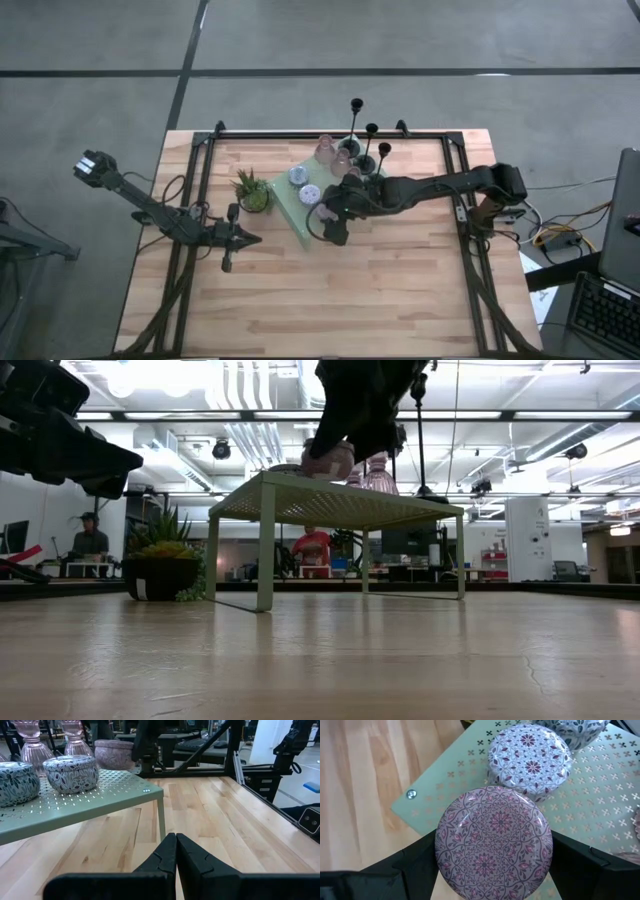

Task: Pick & Place candle stick holders
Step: Put the pink scented candle on the shelf aligned with the other scented candles

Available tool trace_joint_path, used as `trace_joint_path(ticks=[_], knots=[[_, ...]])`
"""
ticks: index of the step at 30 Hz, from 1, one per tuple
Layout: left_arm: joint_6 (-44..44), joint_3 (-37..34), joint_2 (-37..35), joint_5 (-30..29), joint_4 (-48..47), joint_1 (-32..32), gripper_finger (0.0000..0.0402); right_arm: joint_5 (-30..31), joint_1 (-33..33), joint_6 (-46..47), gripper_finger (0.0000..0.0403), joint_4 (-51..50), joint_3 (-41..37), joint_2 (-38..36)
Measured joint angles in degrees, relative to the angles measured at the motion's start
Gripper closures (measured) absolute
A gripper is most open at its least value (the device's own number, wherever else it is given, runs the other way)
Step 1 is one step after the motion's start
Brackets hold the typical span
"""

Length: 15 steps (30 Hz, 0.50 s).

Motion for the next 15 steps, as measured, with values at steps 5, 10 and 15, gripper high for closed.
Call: trace_joint_path(ticks=[5,10,15], knots=[[0.0,0.0,0.0,0.0,0.01,-0.01,0.039,-0.02,0.07,0.56,0.0097,0.02,-0.02,0.0],[0.0,0.0,0.0,0.02,0.04,-0.01,0.039,0.0,0.67,2.03,0.0097,0.04,-0.04,0.0],[0.0,0.0,0.0,0.02,0.07,0.0,0.039,0.39,1.46,4.94,0.0097,0.09,-0.07,0.0]])
